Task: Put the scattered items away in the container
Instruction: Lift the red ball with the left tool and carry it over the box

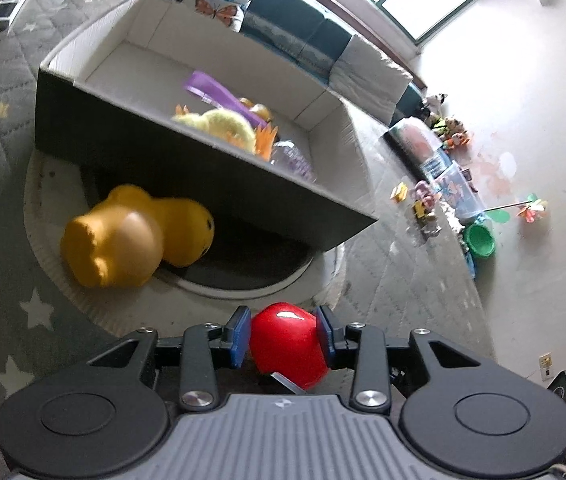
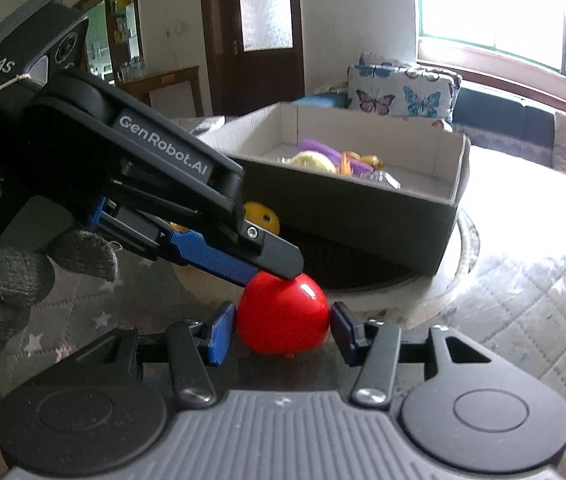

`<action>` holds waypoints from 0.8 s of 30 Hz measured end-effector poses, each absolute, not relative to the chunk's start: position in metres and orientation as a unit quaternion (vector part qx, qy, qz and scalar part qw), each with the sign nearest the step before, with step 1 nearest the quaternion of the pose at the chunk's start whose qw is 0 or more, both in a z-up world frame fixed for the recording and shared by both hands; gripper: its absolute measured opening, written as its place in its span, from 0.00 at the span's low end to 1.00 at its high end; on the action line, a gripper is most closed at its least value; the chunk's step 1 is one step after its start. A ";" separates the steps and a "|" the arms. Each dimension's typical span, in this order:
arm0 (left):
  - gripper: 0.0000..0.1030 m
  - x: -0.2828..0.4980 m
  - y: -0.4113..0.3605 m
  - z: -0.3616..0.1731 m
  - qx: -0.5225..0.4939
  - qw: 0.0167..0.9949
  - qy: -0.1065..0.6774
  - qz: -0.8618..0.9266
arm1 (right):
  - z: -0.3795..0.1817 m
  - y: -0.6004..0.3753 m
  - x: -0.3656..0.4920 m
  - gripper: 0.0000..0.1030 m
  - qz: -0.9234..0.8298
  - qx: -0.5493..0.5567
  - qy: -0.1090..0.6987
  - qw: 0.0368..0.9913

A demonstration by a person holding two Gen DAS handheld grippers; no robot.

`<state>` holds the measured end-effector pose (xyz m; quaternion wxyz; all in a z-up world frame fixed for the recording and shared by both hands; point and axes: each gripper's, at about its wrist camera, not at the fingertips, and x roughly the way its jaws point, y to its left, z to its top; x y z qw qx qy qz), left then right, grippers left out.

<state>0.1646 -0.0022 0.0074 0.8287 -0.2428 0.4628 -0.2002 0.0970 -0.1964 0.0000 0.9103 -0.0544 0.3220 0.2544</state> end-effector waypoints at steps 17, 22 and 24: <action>0.40 0.184 0.010 0.041 -0.298 0.825 0.437 -0.198 | 0.036 -0.202 0.109 0.50 0.247 -0.033 0.264 0.932; 0.40 0.198 0.007 0.064 -0.290 0.839 0.415 -0.201 | 0.055 -0.203 0.129 0.50 0.244 -0.040 0.242 0.938; 0.40 0.208 0.006 0.069 -0.291 0.842 0.409 -0.199 | 0.061 -0.203 0.138 0.50 0.242 -0.044 0.235 0.940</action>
